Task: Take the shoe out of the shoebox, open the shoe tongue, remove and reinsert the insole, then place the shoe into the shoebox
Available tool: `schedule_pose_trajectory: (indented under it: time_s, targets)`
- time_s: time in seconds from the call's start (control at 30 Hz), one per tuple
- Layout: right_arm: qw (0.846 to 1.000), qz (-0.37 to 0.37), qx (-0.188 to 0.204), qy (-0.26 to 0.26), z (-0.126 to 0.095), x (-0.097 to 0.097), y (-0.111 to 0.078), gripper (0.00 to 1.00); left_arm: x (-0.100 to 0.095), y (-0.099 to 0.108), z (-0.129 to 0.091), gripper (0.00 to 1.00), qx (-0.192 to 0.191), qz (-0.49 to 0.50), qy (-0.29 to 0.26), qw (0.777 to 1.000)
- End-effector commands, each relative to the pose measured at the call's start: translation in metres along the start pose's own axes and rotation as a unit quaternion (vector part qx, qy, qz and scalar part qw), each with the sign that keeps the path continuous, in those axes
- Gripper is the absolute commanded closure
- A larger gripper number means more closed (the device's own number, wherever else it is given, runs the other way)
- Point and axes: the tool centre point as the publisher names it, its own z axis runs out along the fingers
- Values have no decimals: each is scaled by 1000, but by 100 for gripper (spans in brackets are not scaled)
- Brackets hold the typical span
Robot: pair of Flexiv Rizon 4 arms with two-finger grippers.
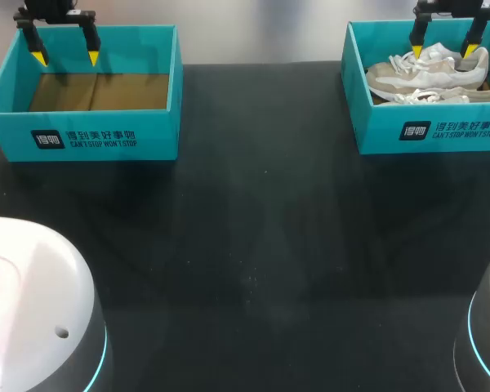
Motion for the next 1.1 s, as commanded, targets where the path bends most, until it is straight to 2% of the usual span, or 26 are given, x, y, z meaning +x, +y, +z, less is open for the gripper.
schedule_pose_trajectory:
  time_s: [0.03, 0.4, 0.6, 0.93, 0.97, 1.0, 1.03, 1.1]
  targets:
    - [1000, 0, 0, 0, 0, 0, 0, 0, 0, 0, 0, 0, 0, 0, 0, 1000]
    - [1000, -1, 1, -4, 1, -2, 1, 0, 0, 0, 0, 0, 0, 0, 0, 1000]
    - [1000, 18, 4, -14, 7, -35, 5, 0, 0, 0, 0, 0, 0, 0, 0, 1000]
    - [999, 25, -4, -30, 18, -68, 8, 0, 0, 0, 0, 0, 0, 0, 0, 1000]
    - [999, 29, -6, -30, 19, -71, 8, 1, 0, 0, 0, 0, 0, 0, 0, 1000]
    - [999, 31, -8, -33, 20, -75, 8, 6, 0, 0, 0, 0, 0, 0, 0, 1000]
    - [999, 32, -11, -36, 21, -78, 8, 3, 0, 0, 0, 0, 0, 0, 0, 1000]
    - [999, 33, -13, -36, 24, -86, 9, 2, 0, 0, 0, 0, 0, 0, 0, 1000]
